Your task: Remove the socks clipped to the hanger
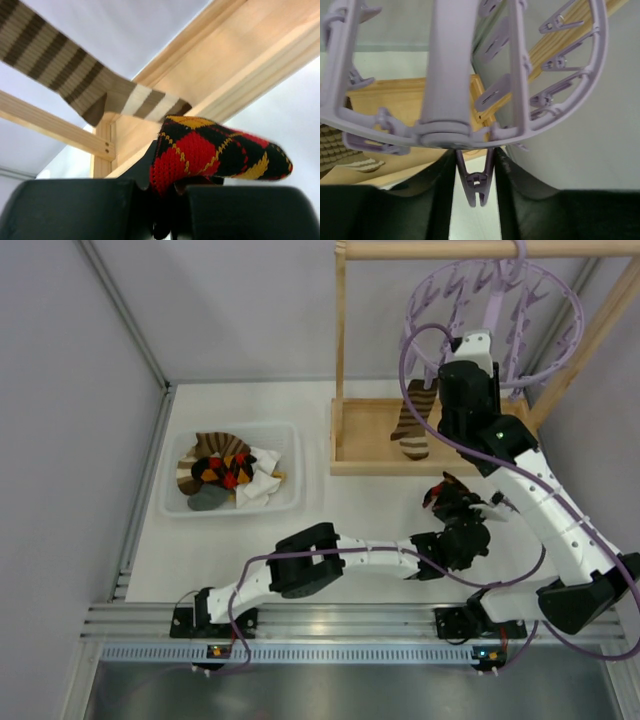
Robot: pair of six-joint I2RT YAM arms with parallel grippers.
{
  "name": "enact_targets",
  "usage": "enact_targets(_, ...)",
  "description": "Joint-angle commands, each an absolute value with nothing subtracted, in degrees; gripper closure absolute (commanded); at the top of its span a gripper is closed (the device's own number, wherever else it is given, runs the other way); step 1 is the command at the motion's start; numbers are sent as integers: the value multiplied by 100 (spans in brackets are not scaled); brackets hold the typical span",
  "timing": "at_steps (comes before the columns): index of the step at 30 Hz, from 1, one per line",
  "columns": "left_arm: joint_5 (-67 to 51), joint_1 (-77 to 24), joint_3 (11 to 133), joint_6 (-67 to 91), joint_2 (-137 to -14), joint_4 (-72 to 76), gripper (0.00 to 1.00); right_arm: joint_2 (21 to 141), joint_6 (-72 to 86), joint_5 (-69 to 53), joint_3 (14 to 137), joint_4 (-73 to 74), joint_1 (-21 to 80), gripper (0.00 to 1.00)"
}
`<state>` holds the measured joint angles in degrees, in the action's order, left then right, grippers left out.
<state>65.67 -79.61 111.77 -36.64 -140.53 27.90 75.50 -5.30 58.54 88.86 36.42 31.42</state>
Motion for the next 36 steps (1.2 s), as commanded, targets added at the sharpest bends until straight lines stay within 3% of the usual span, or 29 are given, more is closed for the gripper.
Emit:
enact_targets(1, 6679, -7972, 10496, -3244, -13141, 2892, 100, 7410, -326, 5670, 8851, 3586, 3191, 65)
enact_targets(12, 7189, -7831, 7543, -2331, -10418, 2734, 100, 6434, 245, 4475, 8236, 3717, 3067, 38)
enact_targets(18, 6707, -7235, 7383, -119, -9467, -260, 100, 5767, 483, 3850, 7823, 3858, 3067, 28)
enact_targets(21, 6645, -6891, 7006, 165, -8712, -509, 100, 5432, 554, 3674, 7594, 3893, 3076, 23)
enact_targets(27, 5793, -5583, 6838, 1176, -7701, -1790, 100, 4896, 694, 3454, 7242, 3902, 3067, 21)
enact_targets(36, 3720, -3499, 6882, 1906, -7804, -2760, 100, 4676, 659, 3384, 7058, 3832, 3076, 21)
